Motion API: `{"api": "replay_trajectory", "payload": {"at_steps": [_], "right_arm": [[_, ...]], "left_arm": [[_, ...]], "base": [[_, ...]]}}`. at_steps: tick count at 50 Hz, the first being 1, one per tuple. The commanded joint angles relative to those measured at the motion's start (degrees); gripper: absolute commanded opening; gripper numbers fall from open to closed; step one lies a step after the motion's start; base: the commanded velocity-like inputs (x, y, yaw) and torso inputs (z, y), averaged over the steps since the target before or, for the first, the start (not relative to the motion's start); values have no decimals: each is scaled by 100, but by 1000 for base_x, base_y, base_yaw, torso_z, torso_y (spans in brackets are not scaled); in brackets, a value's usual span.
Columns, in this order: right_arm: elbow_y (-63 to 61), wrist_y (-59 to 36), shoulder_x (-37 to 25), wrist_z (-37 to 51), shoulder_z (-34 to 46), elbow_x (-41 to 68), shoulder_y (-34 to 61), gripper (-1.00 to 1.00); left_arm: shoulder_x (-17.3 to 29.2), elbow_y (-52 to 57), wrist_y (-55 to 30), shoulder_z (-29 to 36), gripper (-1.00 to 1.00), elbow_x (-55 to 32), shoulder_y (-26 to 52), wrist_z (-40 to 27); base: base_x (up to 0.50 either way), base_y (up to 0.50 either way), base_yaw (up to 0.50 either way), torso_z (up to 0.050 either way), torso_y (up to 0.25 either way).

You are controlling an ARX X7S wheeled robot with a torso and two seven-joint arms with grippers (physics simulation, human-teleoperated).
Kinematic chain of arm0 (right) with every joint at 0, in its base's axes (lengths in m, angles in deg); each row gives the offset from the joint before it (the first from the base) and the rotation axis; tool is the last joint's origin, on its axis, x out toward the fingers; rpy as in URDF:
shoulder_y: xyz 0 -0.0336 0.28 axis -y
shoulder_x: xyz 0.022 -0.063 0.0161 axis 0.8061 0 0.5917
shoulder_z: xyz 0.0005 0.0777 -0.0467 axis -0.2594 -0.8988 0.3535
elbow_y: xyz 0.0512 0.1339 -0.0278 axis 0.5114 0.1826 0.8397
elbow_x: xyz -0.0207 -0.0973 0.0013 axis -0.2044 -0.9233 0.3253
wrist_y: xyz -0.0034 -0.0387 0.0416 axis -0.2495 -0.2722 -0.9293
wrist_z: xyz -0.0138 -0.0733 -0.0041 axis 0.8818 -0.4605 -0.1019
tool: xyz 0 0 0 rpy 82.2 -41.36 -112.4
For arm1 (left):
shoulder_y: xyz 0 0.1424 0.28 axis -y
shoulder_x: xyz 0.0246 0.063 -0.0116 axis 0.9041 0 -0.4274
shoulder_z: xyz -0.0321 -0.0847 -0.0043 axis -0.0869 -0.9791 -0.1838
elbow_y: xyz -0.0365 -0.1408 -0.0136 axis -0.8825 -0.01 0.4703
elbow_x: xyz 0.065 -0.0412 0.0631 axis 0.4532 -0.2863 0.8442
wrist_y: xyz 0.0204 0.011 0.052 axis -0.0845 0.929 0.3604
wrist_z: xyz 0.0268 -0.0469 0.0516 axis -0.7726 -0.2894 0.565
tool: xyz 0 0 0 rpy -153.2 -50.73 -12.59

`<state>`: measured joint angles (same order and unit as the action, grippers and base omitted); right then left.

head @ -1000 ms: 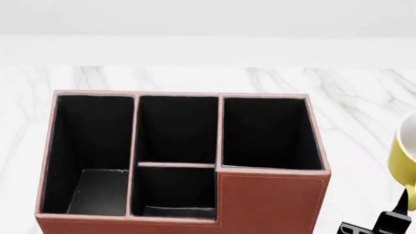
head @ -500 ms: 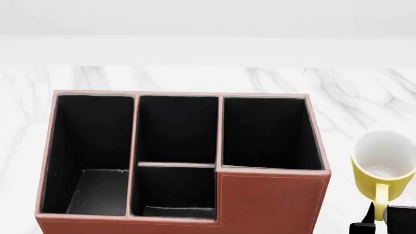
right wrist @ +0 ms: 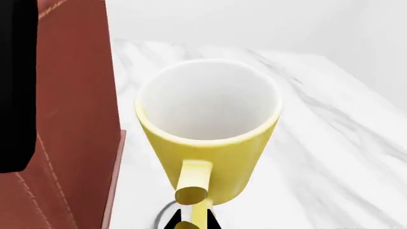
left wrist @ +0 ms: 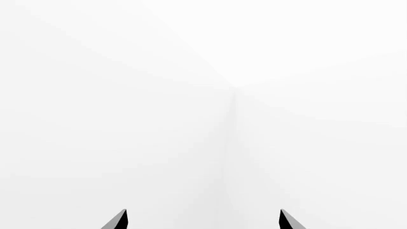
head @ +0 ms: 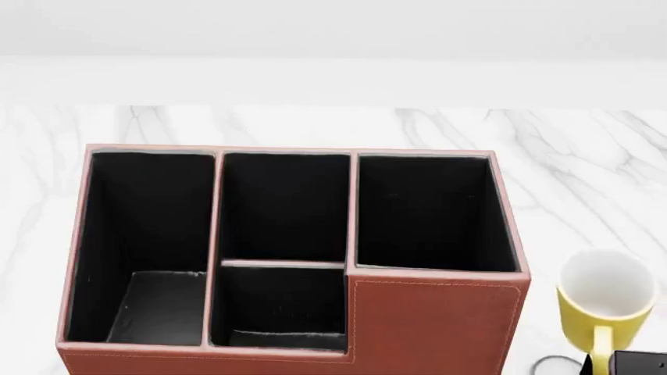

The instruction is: Pick up the yellow and white mug and place it to the right of the caddy.

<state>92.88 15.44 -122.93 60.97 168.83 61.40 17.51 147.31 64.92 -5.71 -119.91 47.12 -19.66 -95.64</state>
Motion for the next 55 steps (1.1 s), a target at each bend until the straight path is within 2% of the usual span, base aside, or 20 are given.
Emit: {"api": "replay_trajectory", "payload": {"at_steps": [1,16,55], "right_arm": [[531,340,250,-704,-292,433,-268,-100],[1077,637,488,-1026,-464,868,-711,-100],[1673,442,1075,-1305,-594,900,-655,-100]], "left_arm": [[11,0,-14,1,100,-19,0,0],[-19,0,-10,63,100,39,0,0],[43,0,-37,44,100,-14,0,0]], "base": [[0,0,0,0,0],[0,0,0,0,1],[0,0,0,0,1]]}}
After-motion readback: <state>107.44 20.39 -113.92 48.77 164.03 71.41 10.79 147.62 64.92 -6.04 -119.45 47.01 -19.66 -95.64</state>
